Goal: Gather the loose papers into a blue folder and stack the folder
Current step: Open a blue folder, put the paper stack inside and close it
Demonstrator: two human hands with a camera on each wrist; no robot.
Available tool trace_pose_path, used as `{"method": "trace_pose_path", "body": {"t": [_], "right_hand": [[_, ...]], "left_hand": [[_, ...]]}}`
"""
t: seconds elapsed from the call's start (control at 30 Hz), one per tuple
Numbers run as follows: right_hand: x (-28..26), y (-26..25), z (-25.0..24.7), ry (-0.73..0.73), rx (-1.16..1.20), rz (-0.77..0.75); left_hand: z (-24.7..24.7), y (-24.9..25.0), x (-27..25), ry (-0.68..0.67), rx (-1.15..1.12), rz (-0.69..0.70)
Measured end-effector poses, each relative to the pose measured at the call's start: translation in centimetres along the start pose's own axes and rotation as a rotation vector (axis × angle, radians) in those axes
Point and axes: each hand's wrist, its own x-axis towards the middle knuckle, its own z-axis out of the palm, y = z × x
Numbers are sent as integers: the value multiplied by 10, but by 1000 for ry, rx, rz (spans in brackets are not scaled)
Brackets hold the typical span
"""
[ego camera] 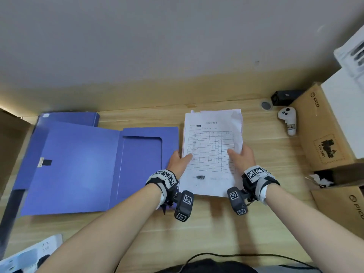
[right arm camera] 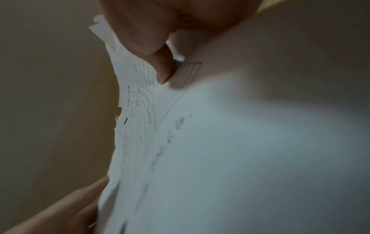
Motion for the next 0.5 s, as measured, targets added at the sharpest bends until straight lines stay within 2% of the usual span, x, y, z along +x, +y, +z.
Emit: {"method": "trace_pose_path", "body": {"t": [0.17, 0.3, 0.5], "right_hand": [[-15, -42, 23, 1, 154, -68], [-21, -56, 64, 22, 144, -84], [-33, -57, 150, -70, 110, -57]], "left_hand": [[-29, 7, -10, -31, -159, 57], [-70, 8, -24, 34, -234, 134], [-150, -23, -39, 136, -170, 166]]}}
